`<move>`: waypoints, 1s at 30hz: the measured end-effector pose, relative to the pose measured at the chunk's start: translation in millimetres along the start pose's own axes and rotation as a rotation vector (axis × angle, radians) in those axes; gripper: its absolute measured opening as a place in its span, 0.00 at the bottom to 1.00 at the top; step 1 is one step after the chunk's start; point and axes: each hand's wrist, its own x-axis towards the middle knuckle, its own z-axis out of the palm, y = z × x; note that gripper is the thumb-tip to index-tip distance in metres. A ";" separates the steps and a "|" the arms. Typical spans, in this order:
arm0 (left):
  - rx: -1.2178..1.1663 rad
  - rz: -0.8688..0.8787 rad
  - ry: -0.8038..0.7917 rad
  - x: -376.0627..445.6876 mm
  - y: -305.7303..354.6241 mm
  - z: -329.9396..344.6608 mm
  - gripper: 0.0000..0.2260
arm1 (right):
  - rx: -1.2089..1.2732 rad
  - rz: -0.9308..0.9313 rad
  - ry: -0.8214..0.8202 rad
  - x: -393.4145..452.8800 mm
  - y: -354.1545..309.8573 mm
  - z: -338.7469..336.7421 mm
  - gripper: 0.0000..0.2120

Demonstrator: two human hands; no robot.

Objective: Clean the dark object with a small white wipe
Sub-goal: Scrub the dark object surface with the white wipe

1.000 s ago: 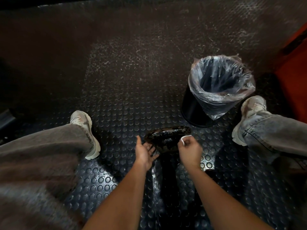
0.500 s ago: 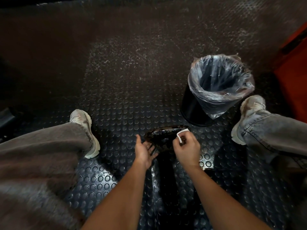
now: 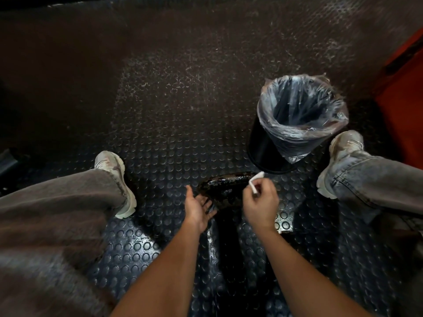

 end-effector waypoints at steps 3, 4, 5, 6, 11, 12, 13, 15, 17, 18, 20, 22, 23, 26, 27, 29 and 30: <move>0.001 0.007 -0.001 -2.2 0.7 3.7 0.36 | -0.089 -0.171 -0.037 -4.9 3.9 3.8 0.04; 0.002 0.004 0.001 -2.8 0.7 4.0 0.36 | -0.111 -0.150 -0.049 -5.0 8.1 4.5 0.05; 0.001 0.001 0.003 -3.0 0.9 3.6 0.36 | -0.132 -0.102 -0.075 -5.1 12.0 4.9 0.05; -0.003 0.000 0.001 -3.1 1.4 3.1 0.36 | -0.142 -0.019 -0.112 -4.8 14.9 4.7 0.05; -0.012 -0.009 -0.013 -9.8 4.0 4.4 0.37 | 0.092 0.632 -0.088 11.9 24.1 5.3 0.03; -0.017 -0.008 -0.014 -10.5 4.4 4.9 0.37 | 0.146 0.682 -0.064 15.7 24.7 5.3 0.03; -0.019 -0.009 -0.014 -11.2 4.5 5.2 0.37 | 0.177 0.693 -0.040 18.7 23.8 4.7 0.04; -0.021 -0.005 -0.011 -11.4 4.5 5.6 0.38 | 0.205 0.657 0.011 20.7 17.2 1.2 0.06; -0.022 0.002 -0.012 -11.5 3.7 6.1 0.37 | 0.215 0.559 0.058 15.6 3.9 -3.7 0.07; -0.023 0.007 -0.017 -11.0 3.3 6.4 0.37 | 0.188 0.465 0.060 11.7 -2.3 -5.6 0.07; -0.025 0.011 -0.026 -7.9 1.5 6.0 0.37 | 0.104 0.218 -0.003 2.6 -9.6 -5.8 0.07; -0.024 0.008 -0.020 -5.6 0.7 5.1 0.37 | 0.023 0.050 -0.070 -4.7 -7.5 -0.7 0.06; -0.019 0.006 -0.020 -5.4 0.8 4.8 0.37 | -0.013 0.034 -0.085 -6.3 -4.3 2.4 0.05; -0.013 0.005 -0.021 -6.9 2.1 4.2 0.37 | -0.091 0.191 -0.118 -5.2 9.6 8.0 0.04; -0.013 0.000 -0.021 -8.1 2.7 4.4 0.38 | -0.086 0.302 -0.132 -3.2 14.9 8.0 0.02; -0.020 -0.008 -0.021 -9.5 3.7 4.2 0.38 | -0.002 0.554 -0.116 4.5 22.3 6.9 0.03; -0.023 -0.009 -0.020 -9.5 4.3 4.1 0.38 | 0.066 0.638 -0.085 9.2 23.8 5.5 0.03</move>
